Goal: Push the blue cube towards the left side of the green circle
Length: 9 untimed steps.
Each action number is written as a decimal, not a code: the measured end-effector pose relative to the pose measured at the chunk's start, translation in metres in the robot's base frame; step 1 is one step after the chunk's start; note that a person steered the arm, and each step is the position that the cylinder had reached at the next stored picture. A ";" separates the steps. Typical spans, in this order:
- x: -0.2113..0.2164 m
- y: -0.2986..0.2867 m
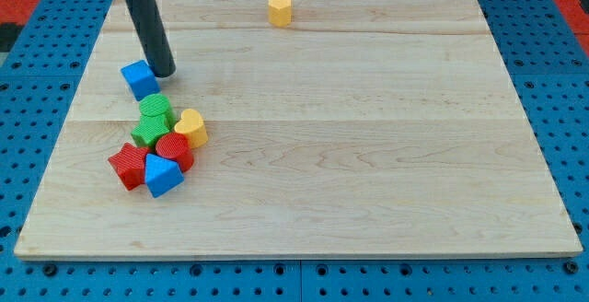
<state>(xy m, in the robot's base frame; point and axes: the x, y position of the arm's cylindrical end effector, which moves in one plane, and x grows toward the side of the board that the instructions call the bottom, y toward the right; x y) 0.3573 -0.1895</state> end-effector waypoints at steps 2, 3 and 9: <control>-0.002 -0.027; -0.016 -0.028; 0.002 -0.032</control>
<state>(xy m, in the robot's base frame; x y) 0.3597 -0.2218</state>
